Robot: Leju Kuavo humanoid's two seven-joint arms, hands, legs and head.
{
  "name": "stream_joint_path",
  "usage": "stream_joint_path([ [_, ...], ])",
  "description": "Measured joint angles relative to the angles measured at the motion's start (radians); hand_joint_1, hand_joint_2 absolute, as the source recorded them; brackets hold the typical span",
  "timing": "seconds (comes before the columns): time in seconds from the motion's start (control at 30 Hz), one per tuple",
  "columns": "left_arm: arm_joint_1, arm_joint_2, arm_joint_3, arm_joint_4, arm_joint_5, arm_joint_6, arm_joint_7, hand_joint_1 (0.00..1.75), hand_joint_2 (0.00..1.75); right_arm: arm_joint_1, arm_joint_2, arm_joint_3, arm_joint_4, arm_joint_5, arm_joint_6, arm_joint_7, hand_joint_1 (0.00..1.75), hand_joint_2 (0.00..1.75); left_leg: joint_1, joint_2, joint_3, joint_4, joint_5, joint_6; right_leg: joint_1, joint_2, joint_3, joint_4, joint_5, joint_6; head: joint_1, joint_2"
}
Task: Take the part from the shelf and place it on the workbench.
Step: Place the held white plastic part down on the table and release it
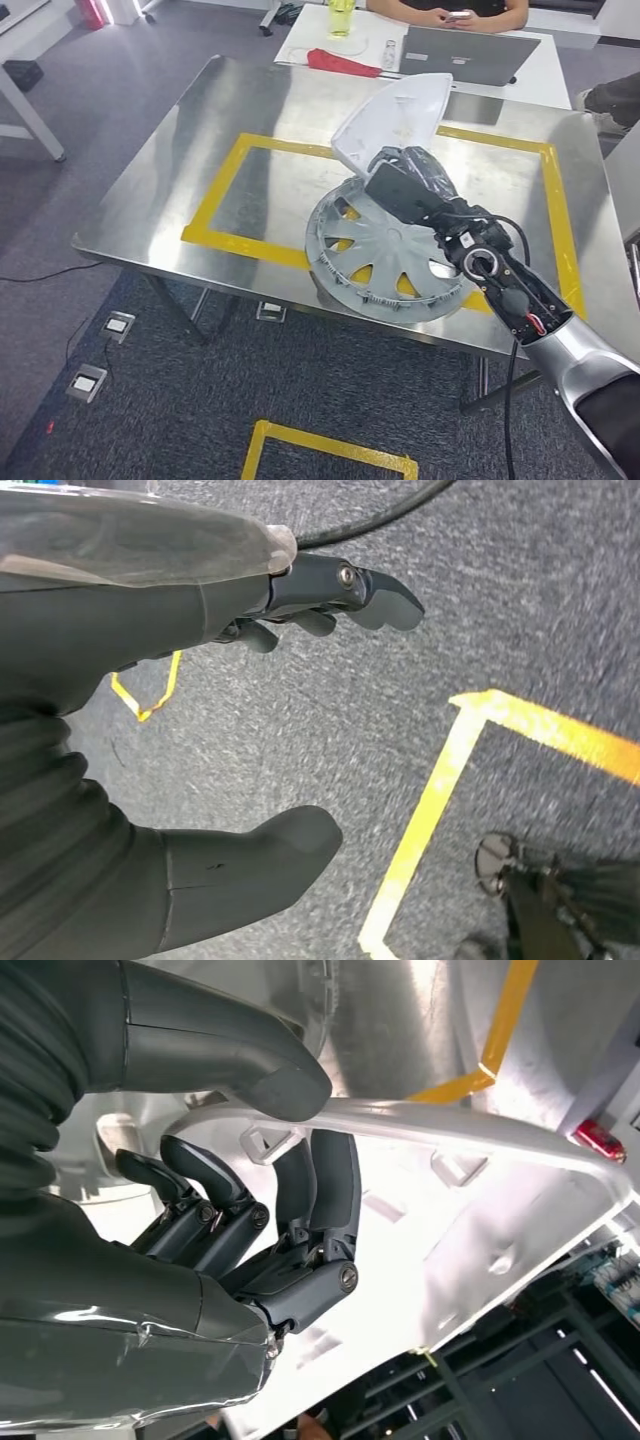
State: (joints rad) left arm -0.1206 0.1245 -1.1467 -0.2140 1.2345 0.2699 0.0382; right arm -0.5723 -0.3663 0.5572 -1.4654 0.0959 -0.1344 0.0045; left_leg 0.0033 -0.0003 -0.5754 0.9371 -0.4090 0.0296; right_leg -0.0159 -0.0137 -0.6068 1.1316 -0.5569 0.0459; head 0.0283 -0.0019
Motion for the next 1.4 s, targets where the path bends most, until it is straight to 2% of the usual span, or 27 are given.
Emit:
stream_joint_path([
  [0.07,-0.001,0.000,0.000,0.000,0.001,0.000,-0.004,0.00,1.75,-0.008,-0.002,0.008,0.017,0.009,0.005,0.007,1.75,1.75,0.000,-0.017,0.000,0.001,0.000,0.002,-0.002,0.009,-0.061,0.121,-0.039,0.004,0.009,0.000],
  [0.1,0.000,0.000,0.000,0.000,0.002,0.000,-0.005,0.00,1.75,-0.012,-0.003,0.013,0.026,0.011,0.007,0.009,1.75,1.75,0.001,-0.027,0.001,0.002,-0.001,0.001,-0.003,0.009,-0.068,0.129,-0.029,0.005,0.011,0.000],
  [0.13,0.000,0.000,0.000,0.000,0.002,0.000,-0.005,0.00,1.75,-0.017,-0.003,0.017,0.034,0.011,0.008,0.010,1.75,1.75,0.002,-0.036,0.001,0.004,-0.001,0.000,-0.005,0.010,-0.055,0.095,0.001,0.006,0.014,0.000],
  [0.2,0.000,-0.001,0.000,0.000,0.004,0.000,-0.005,0.00,1.75,-0.032,-0.003,0.023,0.047,0.011,0.009,0.010,1.75,1.75,0.003,-0.055,-0.001,0.012,-0.005,-0.007,-0.011,0.031,0.005,-0.044,0.075,0.007,0.019,0.000],
  [0.23,-0.001,-0.002,0.000,0.000,0.005,0.001,-0.005,0.00,1.75,-0.040,-0.003,0.026,0.054,0.011,0.009,0.010,1.75,1.75,0.002,-0.063,-0.004,0.018,-0.007,-0.011,-0.013,0.044,0.031,-0.104,0.097,0.006,0.021,0.000],
  [0.27,-0.001,-0.002,0.000,0.000,0.006,0.001,-0.005,0.00,1.75,-0.047,-0.003,0.029,0.061,0.011,0.010,0.010,1.75,1.75,0.002,-0.071,-0.009,0.021,-0.007,-0.017,-0.013,0.054,0.045,-0.140,0.107,0.005,0.020,0.000],
  [0.33,0.001,-0.001,0.000,0.000,0.008,0.002,-0.005,0.00,1.75,-0.055,-0.003,0.037,0.075,0.011,0.013,0.009,1.75,1.75,0.003,-0.085,-0.016,0.021,-0.002,-0.028,-0.011,0.052,0.049,-0.155,0.105,-0.004,0.017,0.000],
  [0.37,0.002,-0.001,0.000,0.000,0.008,0.002,-0.005,0.00,1.75,-0.059,-0.003,0.041,0.082,0.011,0.013,0.009,1.75,1.75,0.004,-0.086,-0.018,0.020,-0.002,-0.033,-0.011,0.045,0.049,-0.157,0.107,-0.011,0.014,0.000],
  [0.43,0.004,-0.002,0.000,0.000,0.009,0.002,-0.006,0.00,1.75,-0.071,-0.002,0.049,0.097,0.014,0.012,0.008,1.75,1.75,0.004,-0.057,-0.035,0.054,-0.025,-0.043,-0.012,0.031,0.051,-0.162,0.111,-0.024,0.004,0.000],
  [0.5,0.001,-0.002,0.000,0.000,0.008,0.002,-0.006,0.00,1.75,-0.085,-0.002,0.056,0.119,0.023,0.010,0.008,1.75,1.75,0.004,-0.019,-0.091,0.172,-0.084,-0.051,-0.010,0.016,0.052,-0.163,0.112,-0.032,-0.008,0.000],
  [0.53,0.000,-0.002,0.000,0.000,0.007,0.002,-0.007,0.00,1.75,-0.092,-0.001,0.062,0.134,0.029,0.009,0.010,1.75,1.75,0.005,-0.013,-0.127,0.245,-0.114,-0.053,-0.007,0.008,0.052,-0.163,0.111,-0.035,-0.013,0.000],
  [0.6,0.000,-0.003,0.000,0.000,0.006,0.002,-0.007,0.00,1.75,-0.106,0.001,0.074,0.163,0.041,0.009,0.016,1.75,1.75,0.005,-0.010,-0.165,0.319,-0.128,-0.053,-0.003,-0.006,0.052,-0.163,0.110,-0.036,-0.016,0.000],
  [0.63,0.001,-0.003,0.000,0.000,0.006,0.002,-0.007,0.00,1.75,-0.112,0.003,0.080,0.174,0.045,0.009,0.018,1.75,1.75,0.004,-0.009,-0.154,0.295,-0.108,-0.050,-0.002,-0.012,0.052,-0.163,0.110,-0.037,-0.018,0.000],
  [0.7,0.001,-0.003,0.001,0.000,0.006,0.002,-0.008,0.00,1.75,-0.125,0.006,0.089,0.191,0.047,0.009,0.019,1.75,1.75,-0.001,0.006,-0.084,0.153,-0.043,-0.037,0.001,-0.023,0.054,-0.163,0.109,-0.036,-0.019,0.000],
  [0.77,-0.001,-0.001,0.001,0.000,0.006,0.002,-0.008,0.00,1.75,-0.137,0.008,0.095,0.204,0.047,0.008,0.019,1.75,1.75,-0.010,0.021,-0.027,0.039,-0.006,-0.023,0.005,-0.032,0.055,-0.163,0.106,-0.032,-0.019,0.000],
  [0.87,-0.001,0.000,0.001,0.000,0.006,0.002,-0.008,0.00,1.75,-0.147,0.012,0.105,0.222,0.048,0.006,0.023,1.75,1.75,-0.015,0.010,-0.019,0.015,-0.002,-0.013,0.008,-0.044,0.060,-0.167,0.103,-0.019,-0.016,0.000],
  [0.93,0.000,-0.001,0.001,0.000,0.006,0.002,-0.008,0.00,1.75,-0.156,0.014,0.111,0.235,0.048,0.001,0.028,1.75,1.75,-0.010,0.000,-0.010,0.004,0.003,-0.005,0.005,-0.036,0.054,-0.147,0.083,-0.009,-0.014,0.000],
  [0.97,-0.001,-0.001,0.001,0.000,0.006,0.002,-0.008,0.00,1.75,-0.163,0.015,0.114,0.245,0.047,-0.003,0.029,1.75,1.75,-0.006,-0.004,-0.006,-0.002,0.006,-0.001,0.004,-0.024,0.037,-0.107,0.059,-0.004,-0.011,0.000],
  [1.03,-0.001,-0.002,0.001,0.000,0.006,0.002,-0.007,0.00,1.75,-0.176,0.015,0.121,0.270,0.043,-0.009,0.030,1.75,1.75,-0.004,-0.013,-0.003,-0.004,0.006,0.003,0.001,-0.001,-0.026,0.031,-0.005,0.004,-0.001,0.000],
  [1.07,-0.002,-0.002,0.001,0.000,0.006,0.002,-0.007,0.00,1.75,-0.179,0.016,0.125,0.283,0.039,-0.010,0.029,1.75,1.75,-0.004,-0.019,-0.003,-0.004,0.006,0.003,0.000,0.003,-0.056,0.096,-0.026,0.007,0.004,0.000],
  [1.1,-0.001,-0.002,0.001,0.000,0.007,0.002,-0.007,0.00,1.75,-0.181,0.016,0.129,0.295,0.034,-0.010,0.026,1.75,1.75,-0.003,-0.026,-0.002,-0.003,0.006,0.004,-0.002,0.006,-0.075,0.129,-0.028,0.010,0.007,0.000],
  [1.13,-0.001,-0.003,0.001,0.000,0.008,0.002,-0.007,0.00,1.75,-0.184,0.017,0.134,0.307,0.029,-0.009,0.023,1.75,1.75,-0.003,-0.034,-0.002,-0.001,0.005,0.003,-0.003,0.007,-0.075,0.120,-0.009,0.011,0.010,0.000],
  [1.17,-0.001,-0.004,0.001,0.000,0.008,0.002,-0.007,0.00,1.75,-0.189,0.018,0.139,0.317,0.025,-0.007,0.021,1.75,1.75,-0.002,-0.041,-0.002,0.003,0.003,0.001,-0.006,0.009,-0.055,0.071,0.026,0.012,0.013,0.000],
  [1.23,-0.001,-0.005,0.001,0.000,0.009,0.002,-0.007,0.00,1.75,-0.204,0.021,0.147,0.334,0.023,-0.005,0.016,1.75,1.75,-0.001,-0.055,-0.005,0.012,-0.002,-0.007,-0.011,0.028,0.004,-0.070,0.092,0.013,0.018,0.000],
  [1.3,-0.002,-0.006,0.001,0.000,0.009,0.002,-0.007,0.00,1.75,-0.215,0.026,0.155,0.349,0.023,-0.003,0.014,1.75,1.75,-0.001,-0.067,-0.016,0.021,-0.003,-0.017,-0.012,0.049,0.039,-0.145,0.109,0.007,0.017,0.000],
  [1.37,0.001,-0.005,0.001,0.000,0.009,0.002,-0.009,0.00,1.75,-0.220,0.032,0.164,0.362,0.023,-0.001,0.013,1.75,1.75,0.000,-0.078,-0.024,0.021,0.003,-0.028,-0.010,0.047,0.045,-0.153,0.106,-0.006,0.013,0.000],
  [1.4,0.003,-0.005,0.001,0.000,0.009,0.001,-0.010,0.00,1.75,-0.222,0.036,0.168,0.367,0.023,0.000,0.012,1.31,1.31,0.000,-0.076,-0.026,0.023,0.002,-0.033,-0.011,0.042,0.046,-0.156,0.108,-0.012,0.011,0.000],
])
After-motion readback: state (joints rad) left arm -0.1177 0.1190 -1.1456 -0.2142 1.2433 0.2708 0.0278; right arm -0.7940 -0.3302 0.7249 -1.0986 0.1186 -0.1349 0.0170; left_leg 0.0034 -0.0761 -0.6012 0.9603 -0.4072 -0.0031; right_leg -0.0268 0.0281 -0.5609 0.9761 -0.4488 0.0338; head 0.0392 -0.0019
